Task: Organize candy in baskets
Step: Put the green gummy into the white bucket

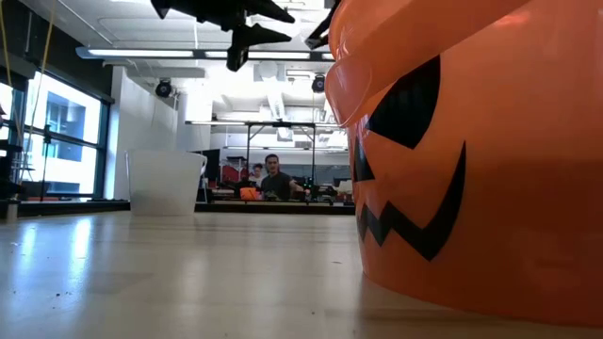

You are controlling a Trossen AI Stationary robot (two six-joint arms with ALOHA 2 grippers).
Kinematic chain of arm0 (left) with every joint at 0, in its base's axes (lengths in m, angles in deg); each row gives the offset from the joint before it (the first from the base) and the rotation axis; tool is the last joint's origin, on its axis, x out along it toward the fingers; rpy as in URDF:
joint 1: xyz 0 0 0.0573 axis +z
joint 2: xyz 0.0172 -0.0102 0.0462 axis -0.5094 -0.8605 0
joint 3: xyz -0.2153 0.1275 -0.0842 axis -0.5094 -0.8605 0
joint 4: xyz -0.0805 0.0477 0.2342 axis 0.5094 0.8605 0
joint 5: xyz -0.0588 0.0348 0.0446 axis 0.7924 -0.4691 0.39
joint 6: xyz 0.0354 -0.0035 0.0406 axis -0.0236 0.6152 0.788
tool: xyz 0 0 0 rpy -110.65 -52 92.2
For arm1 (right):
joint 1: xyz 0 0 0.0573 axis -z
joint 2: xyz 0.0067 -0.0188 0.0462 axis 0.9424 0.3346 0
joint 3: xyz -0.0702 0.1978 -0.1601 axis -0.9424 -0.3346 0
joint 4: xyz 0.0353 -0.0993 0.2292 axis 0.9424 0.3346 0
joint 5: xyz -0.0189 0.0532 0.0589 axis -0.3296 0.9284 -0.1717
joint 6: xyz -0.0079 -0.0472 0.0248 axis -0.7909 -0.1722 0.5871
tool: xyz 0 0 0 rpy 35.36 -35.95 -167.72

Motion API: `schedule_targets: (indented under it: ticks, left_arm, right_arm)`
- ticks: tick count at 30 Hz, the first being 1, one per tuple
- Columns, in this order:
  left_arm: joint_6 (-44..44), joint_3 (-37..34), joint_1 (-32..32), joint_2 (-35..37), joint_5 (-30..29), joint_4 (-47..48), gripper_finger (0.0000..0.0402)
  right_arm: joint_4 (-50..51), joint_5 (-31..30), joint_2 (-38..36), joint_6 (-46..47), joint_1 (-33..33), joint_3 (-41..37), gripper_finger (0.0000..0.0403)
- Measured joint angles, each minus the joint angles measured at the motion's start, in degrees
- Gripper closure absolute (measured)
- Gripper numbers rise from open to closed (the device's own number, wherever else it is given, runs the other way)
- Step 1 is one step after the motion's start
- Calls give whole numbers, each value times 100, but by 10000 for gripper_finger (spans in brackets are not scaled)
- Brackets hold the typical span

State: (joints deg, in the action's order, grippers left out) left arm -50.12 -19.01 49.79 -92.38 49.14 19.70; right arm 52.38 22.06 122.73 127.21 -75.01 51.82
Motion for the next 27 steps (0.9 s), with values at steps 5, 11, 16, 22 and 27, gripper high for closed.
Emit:
schedule_targets:
  ticks: [5, 11, 16, 22, 27]
  left_arm:
    - [-105, 0, -142, -10, 10, -4, 287]
    - [-148, 5, -215, -97, -1, -138, 287]
    - [-297, 7, -317, -369, 8, -449, 287]
    - [-449, 4, -382, -670, 41, -990, 287]
    - [-448, 70, -374, -801, 68, -1031, 286]
  right_arm:
    - [-7, 37, 0, -45, 61, -2, 402]
    - [-134, 156, 9, -84, 56, -7, 403]
    - [-208, 155, 11, -84, 56, -9, 402]
    - [-187, 92, 11, -82, 56, -11, 403]
    - [-158, 81, 11, -82, 56, -20, 403]
